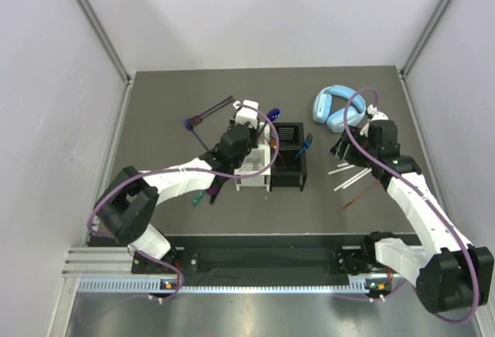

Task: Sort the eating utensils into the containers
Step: Place the spoon in the container, then pick up the fork at the center of the board.

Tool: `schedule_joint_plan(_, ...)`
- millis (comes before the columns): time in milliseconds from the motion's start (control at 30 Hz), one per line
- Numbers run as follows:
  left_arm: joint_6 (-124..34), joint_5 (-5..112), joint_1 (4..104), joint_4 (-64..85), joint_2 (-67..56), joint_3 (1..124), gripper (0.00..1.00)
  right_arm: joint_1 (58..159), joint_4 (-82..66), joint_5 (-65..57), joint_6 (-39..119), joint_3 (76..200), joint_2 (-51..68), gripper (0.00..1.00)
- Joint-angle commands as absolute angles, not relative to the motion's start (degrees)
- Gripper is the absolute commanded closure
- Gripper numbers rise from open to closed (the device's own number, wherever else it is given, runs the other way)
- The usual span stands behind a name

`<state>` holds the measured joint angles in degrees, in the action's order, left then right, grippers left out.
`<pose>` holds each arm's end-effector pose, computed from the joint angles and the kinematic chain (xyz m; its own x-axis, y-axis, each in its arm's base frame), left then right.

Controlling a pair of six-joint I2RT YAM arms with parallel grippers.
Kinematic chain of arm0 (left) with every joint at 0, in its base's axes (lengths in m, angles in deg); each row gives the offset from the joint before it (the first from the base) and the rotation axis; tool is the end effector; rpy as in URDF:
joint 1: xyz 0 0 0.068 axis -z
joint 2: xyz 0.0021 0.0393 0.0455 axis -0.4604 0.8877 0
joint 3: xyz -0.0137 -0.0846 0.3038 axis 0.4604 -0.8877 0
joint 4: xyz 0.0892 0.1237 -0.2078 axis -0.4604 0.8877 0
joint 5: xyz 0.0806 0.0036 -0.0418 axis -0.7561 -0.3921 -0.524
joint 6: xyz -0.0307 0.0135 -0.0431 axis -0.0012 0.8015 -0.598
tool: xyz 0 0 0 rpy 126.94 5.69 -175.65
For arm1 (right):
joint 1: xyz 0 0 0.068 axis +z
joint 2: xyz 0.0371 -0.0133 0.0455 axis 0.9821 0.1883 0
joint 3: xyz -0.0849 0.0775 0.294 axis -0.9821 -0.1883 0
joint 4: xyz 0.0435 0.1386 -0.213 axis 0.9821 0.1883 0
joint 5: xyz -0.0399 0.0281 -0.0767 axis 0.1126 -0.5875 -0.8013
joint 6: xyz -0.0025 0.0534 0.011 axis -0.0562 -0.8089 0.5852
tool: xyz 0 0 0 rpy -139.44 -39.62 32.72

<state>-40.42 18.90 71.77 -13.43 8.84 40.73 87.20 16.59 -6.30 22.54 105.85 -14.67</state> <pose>0.2584 -0.2298 0.2928 -0.1974 0.0471 -0.9792 0.2939 0.9557 -0.0133 0.1880 0.0303 0.3025 -0.6603 0.3219 -0.6785 0.0634 0.9241 0.3767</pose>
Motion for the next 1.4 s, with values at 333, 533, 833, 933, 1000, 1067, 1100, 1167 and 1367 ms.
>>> schedule_joint_plan(333,-62.7,-4.0,67.1,12.1,-0.7,47.2,0.57,86.4,14.1,-6.7,23.2,105.1,-15.6,0.34)
schedule_joint_plan(533,-78.6,-5.2,63.8,28.4,5.7,50.8,0.54,86.5,13.8,-5.6,23.0,105.0,-14.8,0.34)
schedule_joint_plan(833,-82.3,13.4,49.1,35.3,13.1,56.0,0.54,86.5,14.5,-6.2,23.1,104.9,-15.8,0.34)
schedule_joint_plan(933,-80.9,17.4,45.3,34.9,16.0,57.2,0.6,86.5,14.4,-5.9,23.2,105.0,-15.5,0.34)
schedule_joint_plan(1000,-80.1,18.0,44.3,34.2,17.7,57.7,0.6,86.5,14.4,-5.9,23.2,105.2,-15.1,0.34)
schedule_joint_plan(1067,-80.1,18.5,44.1,33.6,18.9,58.5,0.59,86.5,14.4,-5.8,23.2,105.3,-14.9,0.34)
schedule_joint_plan(1100,-80.3,18.8,43.9,32.8,20.4,58.5,0.59,86.5,14.3,-5.7,23.2,105.3,-14.8,0.34)
schedule_joint_plan(1167,-81.0,20.2,43.3,32.6,22.5,59.5,0.59,86.5,14.1,-5.7,23.2,105.3,-14.5,0.34)
schedule_joint_plan(1367,-81.3,20.3,42.4,32.7,29.8,64.3,0.6,86.4,15.0,-6.0,23.6,105.3,-14.9,0.34)
